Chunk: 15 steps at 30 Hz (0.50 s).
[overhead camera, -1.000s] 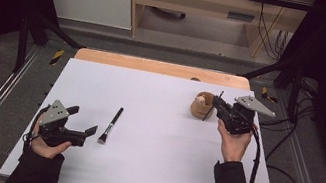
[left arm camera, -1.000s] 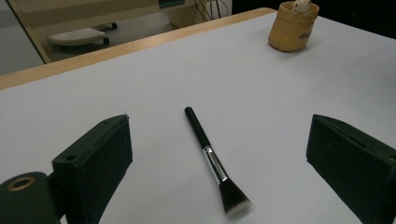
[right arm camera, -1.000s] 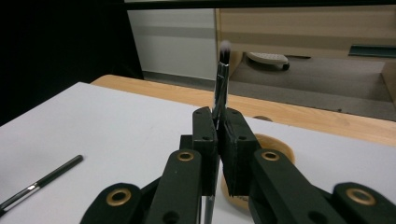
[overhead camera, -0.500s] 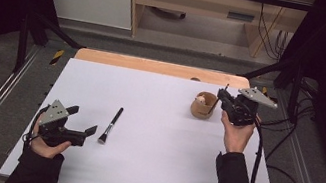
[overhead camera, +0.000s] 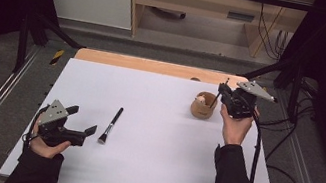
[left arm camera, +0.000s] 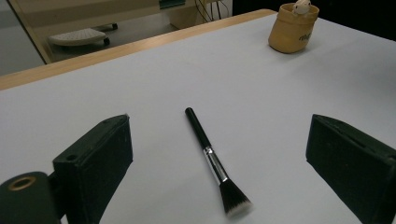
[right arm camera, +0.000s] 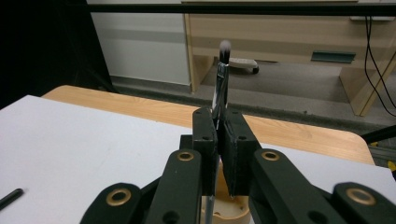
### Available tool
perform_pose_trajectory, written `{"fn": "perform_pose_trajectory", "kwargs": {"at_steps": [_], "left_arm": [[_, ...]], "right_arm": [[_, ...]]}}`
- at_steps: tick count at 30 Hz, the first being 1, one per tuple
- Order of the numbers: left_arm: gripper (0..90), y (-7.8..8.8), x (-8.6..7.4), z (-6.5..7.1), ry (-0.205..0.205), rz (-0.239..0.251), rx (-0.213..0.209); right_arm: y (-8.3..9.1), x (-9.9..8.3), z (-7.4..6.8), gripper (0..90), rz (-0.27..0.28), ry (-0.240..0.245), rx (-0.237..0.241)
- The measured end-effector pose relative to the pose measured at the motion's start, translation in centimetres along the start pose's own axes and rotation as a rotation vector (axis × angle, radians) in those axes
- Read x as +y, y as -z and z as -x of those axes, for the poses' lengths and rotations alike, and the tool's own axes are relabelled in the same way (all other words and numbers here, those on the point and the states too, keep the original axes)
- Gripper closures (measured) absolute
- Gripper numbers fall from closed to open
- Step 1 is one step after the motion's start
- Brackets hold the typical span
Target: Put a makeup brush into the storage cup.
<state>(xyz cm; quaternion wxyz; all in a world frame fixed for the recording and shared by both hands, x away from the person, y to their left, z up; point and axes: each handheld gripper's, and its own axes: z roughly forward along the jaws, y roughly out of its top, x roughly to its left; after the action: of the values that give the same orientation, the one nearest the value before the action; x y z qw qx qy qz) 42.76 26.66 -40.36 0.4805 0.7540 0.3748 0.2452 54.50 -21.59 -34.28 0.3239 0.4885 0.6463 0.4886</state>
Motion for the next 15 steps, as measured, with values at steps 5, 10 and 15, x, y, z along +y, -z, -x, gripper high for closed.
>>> {"fn": "perform_pose_trajectory", "kwargs": {"at_steps": [5, 10, 15], "left_arm": [[6.6, 0.0, 0.0, 0.1, -0.002, 0.001, -0.001], [6.6, 0.0, 0.0, 0.1, -0.002, 0.001, -0.003], [6.6, 0.0, 0.1, 0.1, -0.009, -0.001, -0.003]], "right_arm": [[-0.7, -0.2, 0.1, 85.2, 0.006, -0.009, -0.015], [-1.3, -0.1, 0.3, 85.3, 0.015, -0.015, -0.029], [-2.1, 0.1, 0.5, 85.2, 0.014, -0.012, -0.047]]}}
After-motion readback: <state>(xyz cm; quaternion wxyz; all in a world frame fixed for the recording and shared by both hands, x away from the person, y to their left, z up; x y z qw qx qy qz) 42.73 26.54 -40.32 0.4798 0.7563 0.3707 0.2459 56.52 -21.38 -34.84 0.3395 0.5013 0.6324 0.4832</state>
